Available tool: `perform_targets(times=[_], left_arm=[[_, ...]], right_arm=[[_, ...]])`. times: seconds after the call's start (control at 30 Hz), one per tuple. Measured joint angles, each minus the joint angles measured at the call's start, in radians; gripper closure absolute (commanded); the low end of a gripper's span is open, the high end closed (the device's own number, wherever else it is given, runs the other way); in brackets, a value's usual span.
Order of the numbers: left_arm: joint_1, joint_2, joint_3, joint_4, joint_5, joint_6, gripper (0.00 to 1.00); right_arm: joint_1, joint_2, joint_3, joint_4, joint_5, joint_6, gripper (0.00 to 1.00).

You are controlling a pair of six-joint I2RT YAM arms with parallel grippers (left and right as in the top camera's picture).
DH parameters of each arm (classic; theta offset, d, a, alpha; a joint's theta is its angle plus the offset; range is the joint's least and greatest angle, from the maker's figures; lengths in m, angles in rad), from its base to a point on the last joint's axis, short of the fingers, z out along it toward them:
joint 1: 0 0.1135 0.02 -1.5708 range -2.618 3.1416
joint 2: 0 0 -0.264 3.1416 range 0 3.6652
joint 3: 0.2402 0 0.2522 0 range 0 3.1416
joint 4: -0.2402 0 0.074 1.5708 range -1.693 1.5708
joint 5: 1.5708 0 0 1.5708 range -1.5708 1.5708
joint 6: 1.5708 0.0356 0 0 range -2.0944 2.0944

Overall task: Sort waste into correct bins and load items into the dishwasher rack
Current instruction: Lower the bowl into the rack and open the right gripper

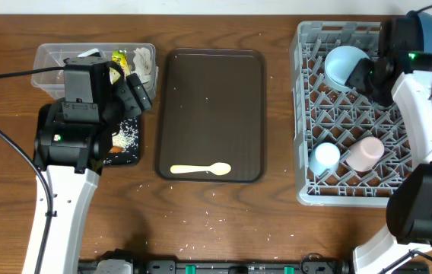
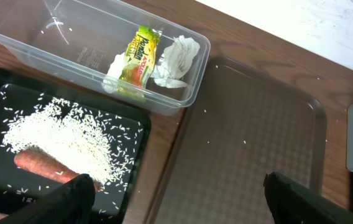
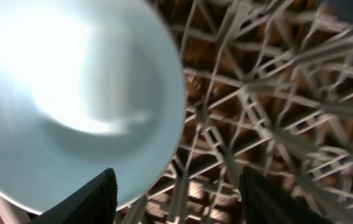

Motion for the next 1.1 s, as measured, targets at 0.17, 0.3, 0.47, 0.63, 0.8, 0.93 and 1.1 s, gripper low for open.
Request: perform_targets(times=[0.17,0.3,0.47,0.63,0.8,0.93,1.1], left_arm=[[0.0,0.0,0.0,0.0,0.0,0.0,0.11],[0.0,0.0,0.0,0.0,0.0,0.0,0.11],[0.0,0.0,0.0,0.0,0.0,0.0,0.11],[0.0,0.0,0.0,0.0,0.0,0.0,0.11],[0.0,0.0,0.0,0.0,0.0,0.0,0.11],[0.0,0.0,0.0,0.0,0.0,0.0,0.11],[0.0,0.0,0.0,0.0,0.0,0.0,0.11]], right_arm=[[0.0,0.0,-0.087,0.109,-0.04,0.014,0.74],[0.0,0.001,-0.12,0.149,-0.053,0.02,0.99],[-0.002,-0.002,-0.124,0.169,-0.045,0.025,0.99],[-0.002,-0.031,-0.124,0.167,0.029,0.024,0.99],[-0.002,-0.099,-0.124,0.162,0.078,0.016,0.7],[-0.002,-0.114,-0.124,0.15,0.089,0.008,0.38],[-0.002,-0.11,-0.124,0.172,0.074,-0.001,0.28]])
